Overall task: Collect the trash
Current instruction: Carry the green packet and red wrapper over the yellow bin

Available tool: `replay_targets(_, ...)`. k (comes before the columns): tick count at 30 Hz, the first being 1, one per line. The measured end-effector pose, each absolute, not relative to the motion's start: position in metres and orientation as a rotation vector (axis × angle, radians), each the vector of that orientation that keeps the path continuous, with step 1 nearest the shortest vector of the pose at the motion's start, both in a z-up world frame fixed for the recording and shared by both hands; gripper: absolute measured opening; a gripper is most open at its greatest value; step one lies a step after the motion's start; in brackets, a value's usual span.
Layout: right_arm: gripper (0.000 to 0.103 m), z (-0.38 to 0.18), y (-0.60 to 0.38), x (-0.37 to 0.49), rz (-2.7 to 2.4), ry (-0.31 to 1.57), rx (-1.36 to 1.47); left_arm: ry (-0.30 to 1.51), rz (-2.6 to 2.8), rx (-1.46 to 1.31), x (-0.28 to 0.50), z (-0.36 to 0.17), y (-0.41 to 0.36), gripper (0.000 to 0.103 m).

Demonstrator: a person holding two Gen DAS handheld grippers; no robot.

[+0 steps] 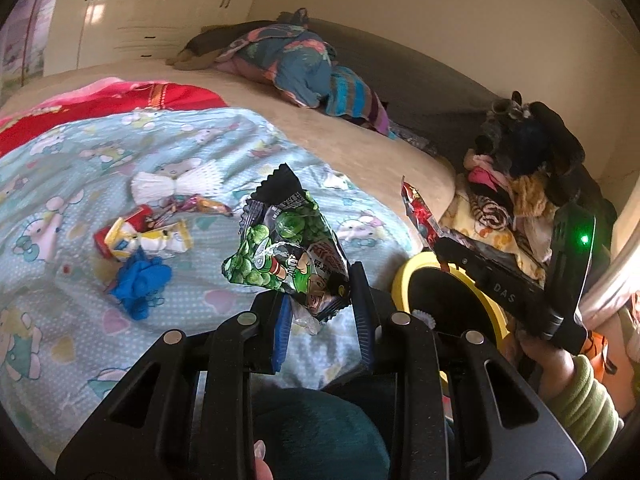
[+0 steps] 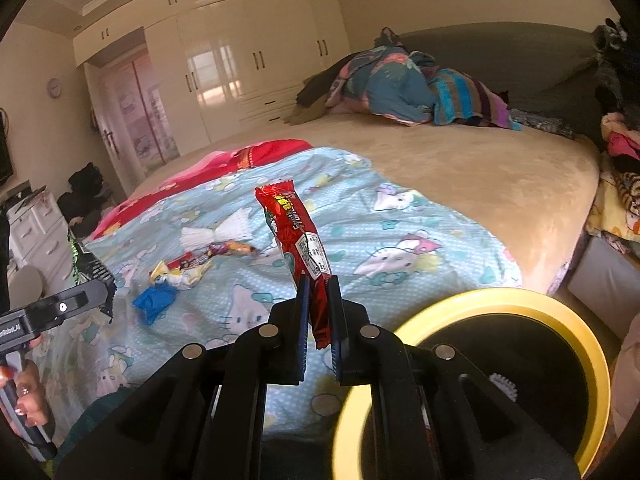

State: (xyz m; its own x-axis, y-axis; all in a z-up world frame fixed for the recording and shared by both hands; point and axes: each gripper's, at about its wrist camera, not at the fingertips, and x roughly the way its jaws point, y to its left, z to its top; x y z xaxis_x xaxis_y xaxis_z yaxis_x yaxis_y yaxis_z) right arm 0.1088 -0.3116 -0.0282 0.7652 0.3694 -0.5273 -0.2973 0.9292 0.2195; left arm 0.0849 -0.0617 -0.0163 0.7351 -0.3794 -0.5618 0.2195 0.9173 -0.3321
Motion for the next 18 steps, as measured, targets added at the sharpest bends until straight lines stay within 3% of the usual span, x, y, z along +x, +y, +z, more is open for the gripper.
replay_targets(18,0.009,-0.03,-0.373,0.097,0.238,0.615,0.197,0.681,-0.433,-0.187,0.082,-0.014,-0.111,0.021)
